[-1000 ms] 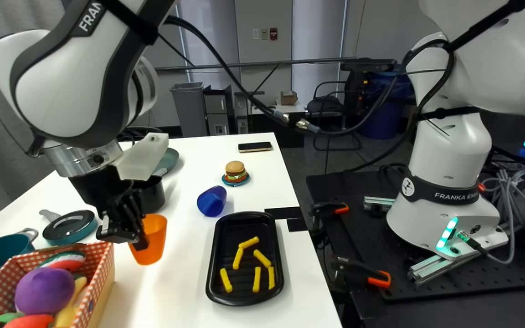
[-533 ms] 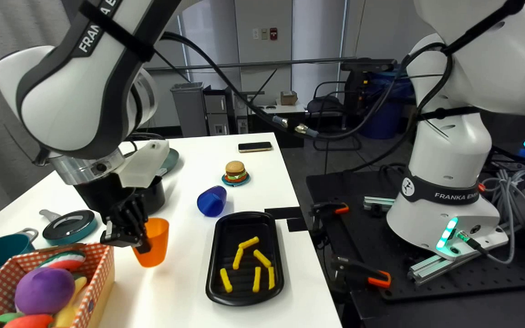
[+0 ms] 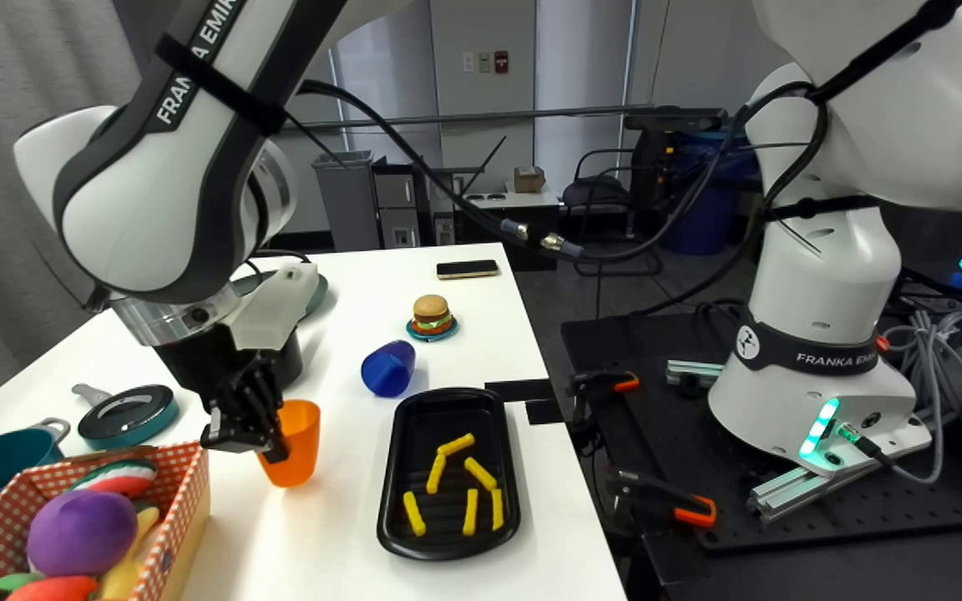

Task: Pour the fries out of the orange cup onto the oven tray

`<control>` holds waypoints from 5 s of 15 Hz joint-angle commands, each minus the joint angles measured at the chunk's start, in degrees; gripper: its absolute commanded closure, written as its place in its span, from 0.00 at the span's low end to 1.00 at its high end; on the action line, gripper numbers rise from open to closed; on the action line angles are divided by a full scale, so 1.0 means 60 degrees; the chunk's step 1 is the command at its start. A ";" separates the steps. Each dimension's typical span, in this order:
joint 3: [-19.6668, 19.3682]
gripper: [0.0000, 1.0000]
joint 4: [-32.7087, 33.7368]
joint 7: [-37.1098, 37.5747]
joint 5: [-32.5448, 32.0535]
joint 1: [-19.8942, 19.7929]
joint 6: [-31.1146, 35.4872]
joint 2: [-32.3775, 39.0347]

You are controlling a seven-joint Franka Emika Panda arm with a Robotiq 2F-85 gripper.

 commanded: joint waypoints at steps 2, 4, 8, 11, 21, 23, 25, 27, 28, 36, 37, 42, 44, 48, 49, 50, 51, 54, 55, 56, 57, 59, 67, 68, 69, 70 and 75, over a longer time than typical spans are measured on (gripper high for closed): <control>-0.0002 0.99 0.0245 0.0162 -0.0211 -0.0045 0.0129 0.0206; -0.0009 0.99 0.0268 0.0175 -0.0226 -0.0034 0.0116 0.0233; -0.0022 0.99 0.0343 0.0193 -0.0248 -0.0020 0.0101 0.0337; -0.0021 0.99 0.0389 0.0199 -0.0246 -0.0016 0.0090 0.0426; -0.0026 0.39 0.0529 0.0259 -0.0241 0.0010 0.0018 0.0577; -0.0026 0.23 0.0561 0.0258 -0.0236 0.0007 0.0008 0.0600; -0.0021 0.08 0.0580 0.0249 -0.0228 0.0003 0.0013 0.0609; 0.0014 0.00 0.0472 0.0192 -0.0188 -0.0019 0.0076 0.0501; 0.0037 0.00 0.0390 0.0159 -0.0166 -0.0028 0.0112 0.0416; 0.0167 0.00 -0.0309 0.0155 -0.0090 0.0021 0.0295 -0.0417; 0.0191 0.00 -0.0481 0.0174 -0.0069 0.0039 0.0349 -0.0609; 0.0332 0.00 -0.1556 0.0184 0.0045 0.0046 0.0489 -0.1722; 0.0391 0.00 -0.2098 0.0172 0.0078 0.0048 0.0548 -0.2238; 0.0471 0.00 -0.3127 0.0210 0.0145 0.0063 0.0603 -0.3224; 0.0483 0.00 -0.3373 0.0228 0.0155 0.0072 0.0621 -0.3460; 0.0498 0.00 -0.3627 0.0230 0.0185 0.0075 0.0632 -0.3710; 0.0513 0.00 -0.3859 0.0227 0.0207 0.0078 0.0643 -0.3942; 0.0559 0.00 -0.4467 0.0242 0.0241 0.0101 0.0657 -0.4584; 0.0583 0.00 -0.4667 0.0250 0.0263 0.0114 0.0680 -0.4798; 0.0611 0.00 -0.4855 0.0247 0.0287 0.0128 0.0692 -0.5012; 0.0641 0.00 -0.5059 0.0246 0.0312 0.0144 0.0743 -0.5231; 0.0687 0.00 -0.5471 0.0256 0.0318 0.0184 0.0847 -0.5675; 0.0722 0.00 -0.6805 0.0278 0.0411 0.0233 0.1360 -0.7045; 0.0717 0.00 -0.6928 0.0284 0.0412 0.0235 0.1421 -0.7172; 0.0717 0.00 -0.7036 0.0293 0.0397 0.0238 0.1462 -0.7283; 0.0717 0.00 -0.7141 0.0298 0.0397 0.0243 0.1494 -0.7392; 0.0726 0.00 -0.7536 0.0347 0.0355 0.0258 0.1592 -0.7820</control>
